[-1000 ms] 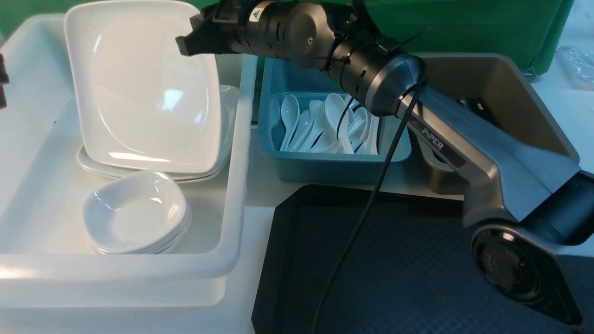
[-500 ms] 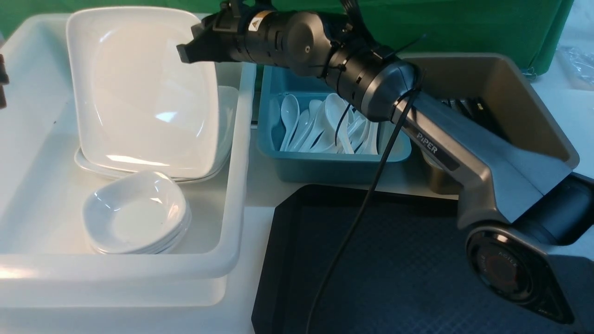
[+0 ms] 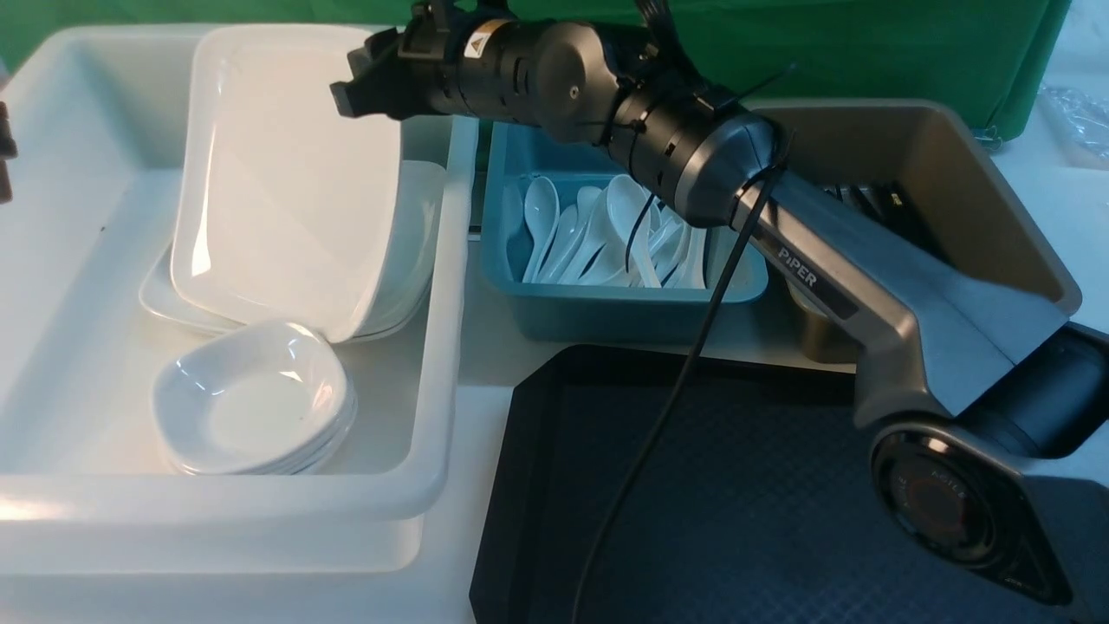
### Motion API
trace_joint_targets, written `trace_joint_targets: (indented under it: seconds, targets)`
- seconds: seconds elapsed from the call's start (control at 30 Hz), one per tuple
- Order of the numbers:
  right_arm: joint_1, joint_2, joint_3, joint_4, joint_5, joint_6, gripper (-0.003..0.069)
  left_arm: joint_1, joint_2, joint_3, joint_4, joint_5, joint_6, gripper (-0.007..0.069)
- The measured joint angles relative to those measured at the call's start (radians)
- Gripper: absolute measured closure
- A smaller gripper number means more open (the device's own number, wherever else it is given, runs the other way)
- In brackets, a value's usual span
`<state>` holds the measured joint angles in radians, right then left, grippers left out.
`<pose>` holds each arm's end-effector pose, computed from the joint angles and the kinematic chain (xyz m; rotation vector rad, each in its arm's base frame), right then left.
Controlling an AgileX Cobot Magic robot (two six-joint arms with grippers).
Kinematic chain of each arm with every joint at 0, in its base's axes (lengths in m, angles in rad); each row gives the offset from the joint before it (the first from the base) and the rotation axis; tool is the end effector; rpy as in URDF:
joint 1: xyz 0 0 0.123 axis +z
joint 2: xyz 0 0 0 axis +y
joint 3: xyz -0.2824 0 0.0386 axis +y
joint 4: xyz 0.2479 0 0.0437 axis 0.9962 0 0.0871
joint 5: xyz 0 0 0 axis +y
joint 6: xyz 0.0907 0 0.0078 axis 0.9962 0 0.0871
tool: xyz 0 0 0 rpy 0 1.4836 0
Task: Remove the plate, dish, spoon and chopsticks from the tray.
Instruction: Use the right arm to put the plate into the large storage box on the left
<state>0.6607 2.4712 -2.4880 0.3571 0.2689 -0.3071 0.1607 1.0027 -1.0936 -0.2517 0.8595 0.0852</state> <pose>0.4543 0.3639 0.3025 -0.6042 1.6484 0.5940 0.1940 0.0140 0.3925 -0.1661 2.2214 -0.1686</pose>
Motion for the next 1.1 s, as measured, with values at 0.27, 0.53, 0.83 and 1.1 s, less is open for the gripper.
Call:
trace_joint_targets:
  seconds: [0.27, 0.53, 0.83, 1.1]
  targets:
    - [0.0, 0.0, 0.0, -0.004, 0.0, 0.0, 0.0307, 0.0, 0.0, 0.0, 0.0, 0.0, 0.0, 0.0612]
    - [-0.002, -0.002, 0.0, -0.095, 0.047, 0.0, 0.0194, 0.0, 0.0, 0.0, 0.0, 0.0, 0.012, 0.0612]
    - [-0.013, -0.006, 0.0, -0.157, 0.132, -0.001, 0.0191, 0.0, 0.0, 0.0, 0.0, -0.005, 0.019, 0.0612]
    - [-0.013, -0.031, 0.0, -0.16, 0.22, 0.001, 0.0191, 0.0, 0.0, 0.0, 0.0, -0.008, 0.021, 0.0612]
